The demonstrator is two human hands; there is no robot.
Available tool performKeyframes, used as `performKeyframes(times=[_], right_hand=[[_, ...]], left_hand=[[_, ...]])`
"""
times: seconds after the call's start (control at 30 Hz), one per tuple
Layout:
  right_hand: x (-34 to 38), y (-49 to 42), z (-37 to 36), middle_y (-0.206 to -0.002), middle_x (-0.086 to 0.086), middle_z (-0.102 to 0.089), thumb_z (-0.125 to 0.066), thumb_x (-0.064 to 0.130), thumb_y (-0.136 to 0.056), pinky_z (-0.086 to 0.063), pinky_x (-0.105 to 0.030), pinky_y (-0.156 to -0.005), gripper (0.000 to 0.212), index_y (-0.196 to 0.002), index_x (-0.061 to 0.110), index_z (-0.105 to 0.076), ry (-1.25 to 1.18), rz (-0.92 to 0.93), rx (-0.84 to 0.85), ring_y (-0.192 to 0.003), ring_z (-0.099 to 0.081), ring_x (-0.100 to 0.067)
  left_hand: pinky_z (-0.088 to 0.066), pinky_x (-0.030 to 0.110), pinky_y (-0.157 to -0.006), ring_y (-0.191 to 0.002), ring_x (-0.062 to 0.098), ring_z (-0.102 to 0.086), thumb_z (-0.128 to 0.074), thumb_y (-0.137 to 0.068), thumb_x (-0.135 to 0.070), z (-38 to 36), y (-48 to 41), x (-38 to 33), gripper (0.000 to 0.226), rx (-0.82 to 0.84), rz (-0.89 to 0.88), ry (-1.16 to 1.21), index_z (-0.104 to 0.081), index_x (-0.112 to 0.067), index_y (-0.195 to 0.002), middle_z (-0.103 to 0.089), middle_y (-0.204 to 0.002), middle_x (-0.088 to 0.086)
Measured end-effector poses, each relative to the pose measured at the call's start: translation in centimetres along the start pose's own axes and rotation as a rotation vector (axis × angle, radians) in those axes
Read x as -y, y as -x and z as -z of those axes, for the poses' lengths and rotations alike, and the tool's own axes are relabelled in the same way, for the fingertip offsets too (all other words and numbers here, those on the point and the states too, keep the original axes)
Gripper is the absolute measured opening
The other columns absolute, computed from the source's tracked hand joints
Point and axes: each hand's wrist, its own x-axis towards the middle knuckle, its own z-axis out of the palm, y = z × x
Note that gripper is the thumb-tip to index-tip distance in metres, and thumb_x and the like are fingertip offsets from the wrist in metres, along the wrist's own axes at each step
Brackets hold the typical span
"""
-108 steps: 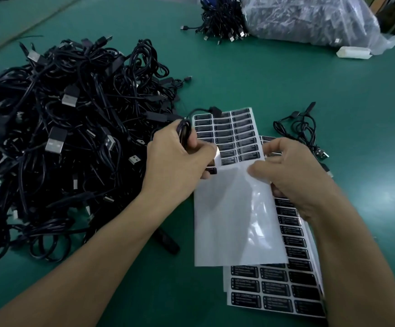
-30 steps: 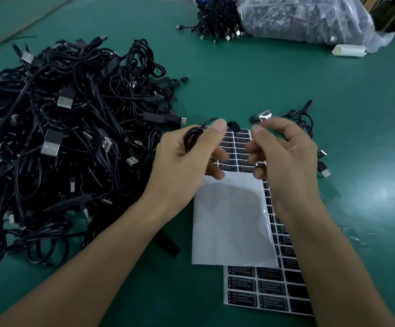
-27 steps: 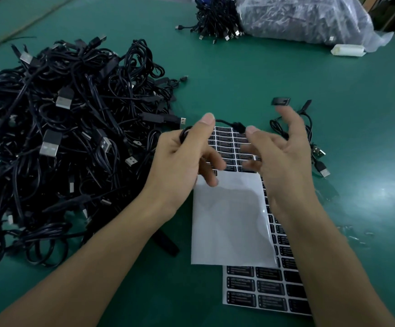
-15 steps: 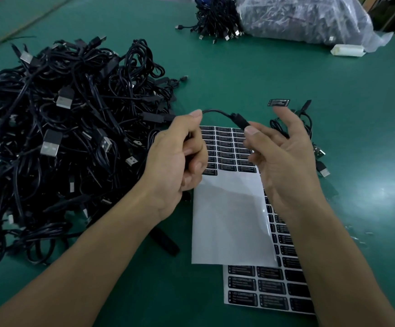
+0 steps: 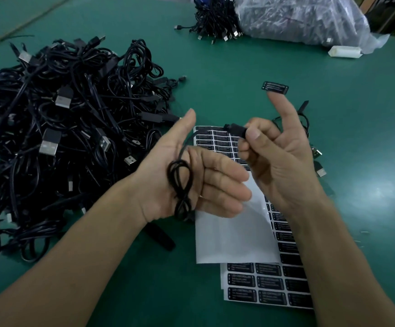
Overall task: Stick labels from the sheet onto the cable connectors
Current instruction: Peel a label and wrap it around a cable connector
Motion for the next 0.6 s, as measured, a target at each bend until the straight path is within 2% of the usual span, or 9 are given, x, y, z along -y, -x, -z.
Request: performKeyframes(times=[0.13, 0.27, 0.4, 0.47, 0.6], right_hand=[[-0.29, -0.07, -0.22, -0.080, 0.001, -0.065, -0.066, 0.003, -0.085, -0.055, -0.027, -0.068, 0.065, -0.137, 0.029, -0.039, 0.093, 0.007, 0.026, -0.069, -0.062, -0.013], [-0.43, -0.10, -0.35, -0.082, 0.004, -0.066, -0.065, 0.003, -0.084, -0.055, -0.030, -0.072, 0.060, -0.133, 0.029, -0.042, 0.144, 0.011, 0.033, -0.074, -0.064, -0.013], [-0.47, -0.04, -0.58, -0.087, 0.002, -0.071, -0.067, 0.000, -0.083, -0.057, -0.027, -0.072, 0.057, -0.130, 0.023, -0.046, 0.091, -0.010, 0.028, -0.075, -0.069, -0.013], [-0.47, -0.01, -0.74, -0.090, 0.001, -0.073, -0.071, 0.003, -0.080, -0.057, -0.027, -0.073, 0.058, -0.130, 0.022, -0.046, 0.075, -0.015, 0.014, -0.079, -0.071, -0.014], [-0.42, -0.03, -0.82, -0.094, -0.004, -0.075, -0.068, 0.002, -0.082, -0.057, -0.027, -0.071, 0.054, -0.128, 0.021, -0.049, 0.068, -0.041, -0.030, -0.079, -0.071, -0.016]], left_hand=[[-0.058, 0.026, -0.055, -0.049, 0.011, -0.067, -0.060, -0.076, -0.054, 0.04, -0.61, -0.19, 0.047, -0.305, -0.045, -0.041, -0.083, -0.013, -0.080, -0.073, -0.063, -0.001], [-0.056, 0.023, -0.052, -0.048, 0.005, -0.064, -0.076, -0.074, -0.053, 0.16, -0.55, -0.25, 0.038, -0.306, -0.051, -0.042, -0.083, -0.017, -0.084, -0.071, -0.063, -0.005], [-0.055, 0.021, -0.049, -0.045, 0.001, -0.060, -0.081, -0.071, -0.039, -0.16, -0.79, 0.06, 0.017, -0.335, -0.062, -0.093, -0.081, -0.023, -0.071, -0.068, -0.060, -0.008], [-0.054, 0.019, -0.048, -0.042, 0.001, -0.057, -0.075, -0.063, -0.039, -0.35, -0.86, 0.12, 0.016, -0.363, -0.091, -0.107, -0.079, -0.023, -0.065, -0.065, -0.057, -0.009], [-0.054, 0.018, -0.046, -0.042, 0.000, -0.056, -0.073, -0.065, -0.036, -0.56, -0.93, 0.25, 0.014, -0.389, -0.141, -0.154, -0.078, -0.023, -0.064, -0.064, -0.058, -0.008]])
